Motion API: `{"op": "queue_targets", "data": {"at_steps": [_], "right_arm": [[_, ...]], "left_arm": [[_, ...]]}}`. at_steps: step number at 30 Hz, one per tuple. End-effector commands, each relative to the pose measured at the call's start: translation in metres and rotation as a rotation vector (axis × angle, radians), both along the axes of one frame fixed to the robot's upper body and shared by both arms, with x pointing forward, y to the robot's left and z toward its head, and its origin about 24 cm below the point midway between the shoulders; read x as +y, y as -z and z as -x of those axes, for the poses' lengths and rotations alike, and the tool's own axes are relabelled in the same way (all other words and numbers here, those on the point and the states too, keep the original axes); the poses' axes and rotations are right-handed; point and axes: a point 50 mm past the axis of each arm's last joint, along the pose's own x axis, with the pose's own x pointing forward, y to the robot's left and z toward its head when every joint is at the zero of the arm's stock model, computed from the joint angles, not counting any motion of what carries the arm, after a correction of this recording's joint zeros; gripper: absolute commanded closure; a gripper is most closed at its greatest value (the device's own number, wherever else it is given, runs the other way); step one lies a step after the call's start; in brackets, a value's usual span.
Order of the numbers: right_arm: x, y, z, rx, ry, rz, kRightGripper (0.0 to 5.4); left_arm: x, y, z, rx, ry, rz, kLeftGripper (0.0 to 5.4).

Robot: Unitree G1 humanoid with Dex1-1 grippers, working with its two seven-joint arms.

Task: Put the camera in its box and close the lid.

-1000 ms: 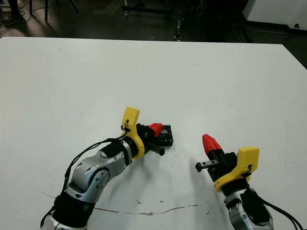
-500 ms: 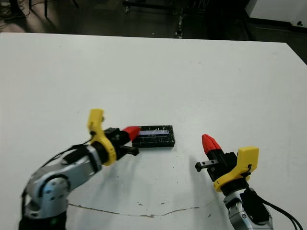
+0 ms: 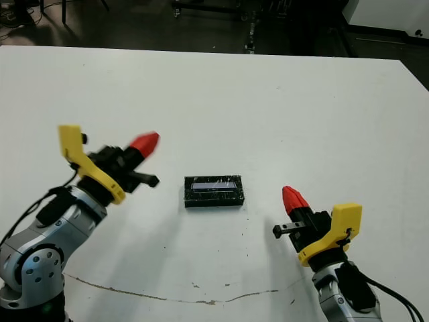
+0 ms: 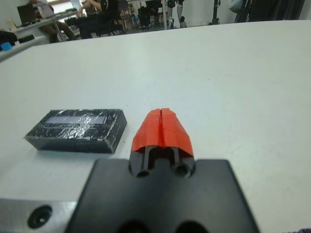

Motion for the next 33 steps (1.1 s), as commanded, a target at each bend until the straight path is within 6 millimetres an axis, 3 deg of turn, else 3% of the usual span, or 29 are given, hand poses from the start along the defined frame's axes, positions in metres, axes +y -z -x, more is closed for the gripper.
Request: {"op": "queue_targets", "data": {"at_steps": [1,10,18,24,33], "right_arm": [[-0.008,-0.01,-0.004,-0.065,0.072,-0.006,5.4],[-0.014,-0.029,-0.015,-0.236,0.251,0.03,5.4],[-0.011,-0.039,-0.024,-0.287,0.283,0.017,5.4],[-0.008,-0.043,-0.027,-0.29,0.28,0.018,5.4],[-0.004,-0.041,-0.027,-0.279,0.275,0.032,5.4]], "left_arm": [[0.019,0.011,-0.002,-0.187,-0.136,-0.167,5.38],[0.043,0.044,0.005,-0.259,-0.311,-0.178,5.38],[0.039,0.064,0.014,-0.155,-0.339,-0.057,5.38],[0.034,0.07,0.019,-0.106,-0.327,-0.018,5.38],[0.036,0.062,0.018,-0.097,-0.315,0.01,5.38]]}}
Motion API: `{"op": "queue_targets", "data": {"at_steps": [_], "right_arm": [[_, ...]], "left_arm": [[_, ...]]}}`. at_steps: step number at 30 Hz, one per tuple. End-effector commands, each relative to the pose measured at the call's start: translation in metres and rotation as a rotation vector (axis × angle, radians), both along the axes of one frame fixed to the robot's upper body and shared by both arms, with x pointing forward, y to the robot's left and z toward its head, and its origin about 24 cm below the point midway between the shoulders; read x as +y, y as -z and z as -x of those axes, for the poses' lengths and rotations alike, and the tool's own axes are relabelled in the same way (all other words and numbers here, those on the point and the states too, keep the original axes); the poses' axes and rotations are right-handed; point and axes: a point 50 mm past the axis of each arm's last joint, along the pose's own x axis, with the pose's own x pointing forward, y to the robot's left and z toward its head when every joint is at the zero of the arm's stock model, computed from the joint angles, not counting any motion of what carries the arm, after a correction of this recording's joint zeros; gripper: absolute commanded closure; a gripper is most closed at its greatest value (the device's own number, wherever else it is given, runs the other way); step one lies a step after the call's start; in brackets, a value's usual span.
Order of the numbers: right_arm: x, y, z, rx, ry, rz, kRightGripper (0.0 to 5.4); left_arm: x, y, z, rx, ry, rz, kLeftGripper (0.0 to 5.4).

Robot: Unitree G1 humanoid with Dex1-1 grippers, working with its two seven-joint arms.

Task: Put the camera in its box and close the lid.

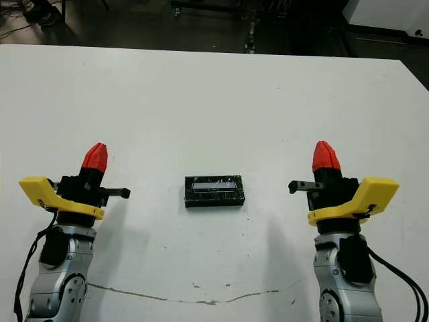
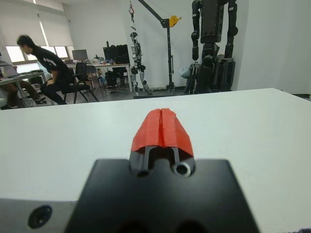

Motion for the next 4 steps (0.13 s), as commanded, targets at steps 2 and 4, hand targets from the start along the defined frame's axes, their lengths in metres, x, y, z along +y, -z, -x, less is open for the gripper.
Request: {"op": "queue_targets", "data": {"at_steps": [2,4], "right_arm": [[-0.0001,0.0018,0.0012,0.022,0.009,0.014,5.4],[0.0006,0.0023,0.0014,0.025,0.004,0.014,5.4]], "left_arm": [[0.0029,-0.0015,0.0009,0.023,-0.003,-0.001,5.38],[0.0029,-0.0022,0.001,0.024,0.0,-0.001,5.38]]}}
